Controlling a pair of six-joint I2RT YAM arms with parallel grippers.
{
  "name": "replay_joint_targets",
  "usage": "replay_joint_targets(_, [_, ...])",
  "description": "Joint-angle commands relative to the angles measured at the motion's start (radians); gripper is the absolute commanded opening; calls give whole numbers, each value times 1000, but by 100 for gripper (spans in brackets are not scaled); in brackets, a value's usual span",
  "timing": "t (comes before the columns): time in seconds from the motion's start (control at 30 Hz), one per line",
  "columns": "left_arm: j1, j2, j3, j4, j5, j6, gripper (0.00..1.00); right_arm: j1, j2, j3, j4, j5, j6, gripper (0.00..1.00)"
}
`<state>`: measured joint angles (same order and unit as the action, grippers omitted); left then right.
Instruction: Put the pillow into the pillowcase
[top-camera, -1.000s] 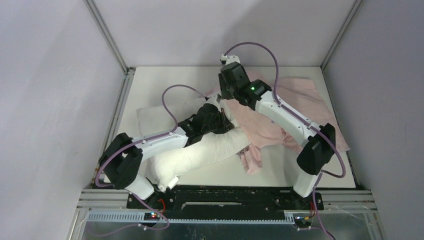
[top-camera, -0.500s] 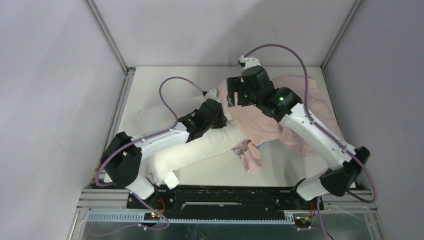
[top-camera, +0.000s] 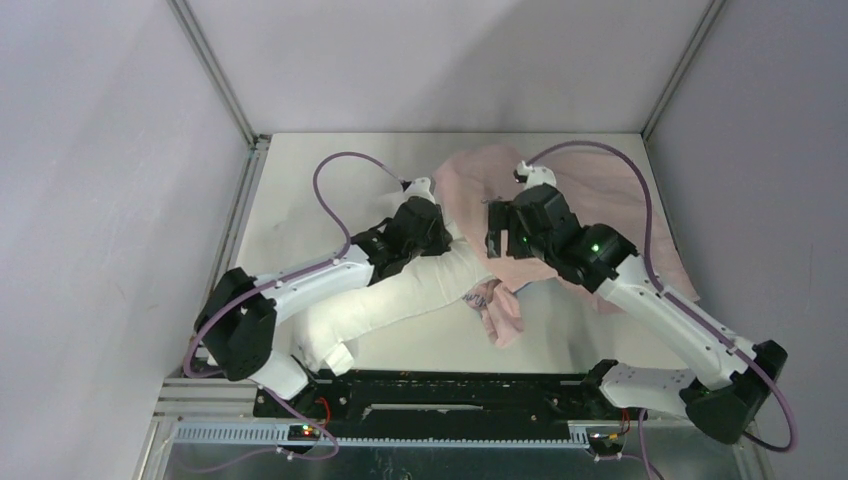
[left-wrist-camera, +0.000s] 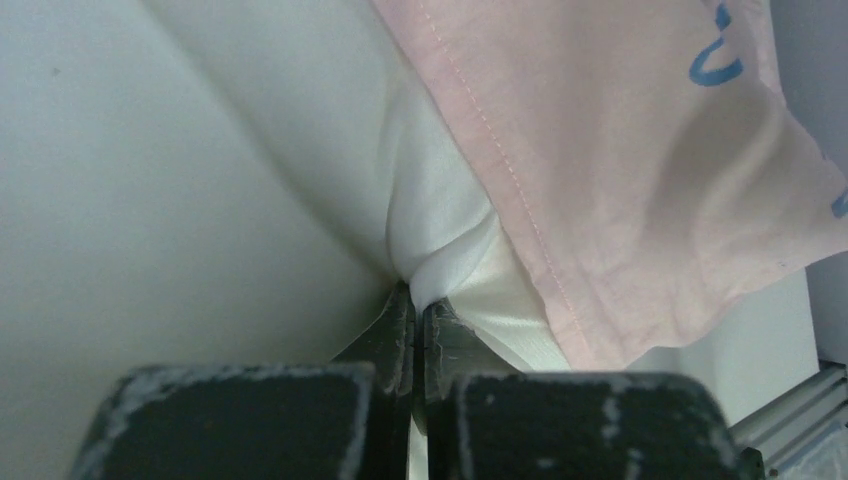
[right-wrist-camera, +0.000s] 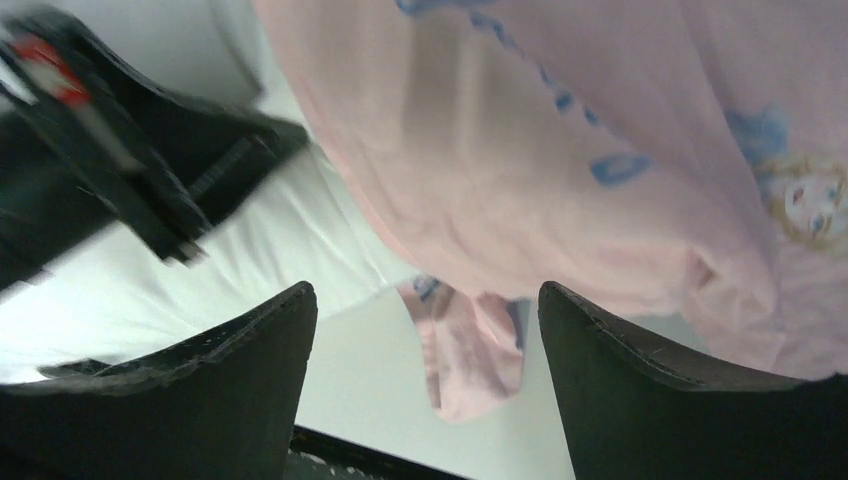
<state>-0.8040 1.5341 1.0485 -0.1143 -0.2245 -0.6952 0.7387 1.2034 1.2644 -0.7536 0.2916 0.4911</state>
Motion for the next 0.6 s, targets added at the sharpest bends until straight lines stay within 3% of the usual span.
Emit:
replay_joint_targets(0.0, [30, -19, -29, -142, 22, 39, 0, 15, -106, -140, 24, 30, 91, 84])
replay_joint_targets(0.3, [69, -57, -11, -128, 71, -4, 0, 163, -146, -392, 113, 197, 190, 82])
replay_joint_targets(0.57, [124, -97, 10, -132, 93, -5, 0, 117, 45, -462, 296, 239, 123, 84])
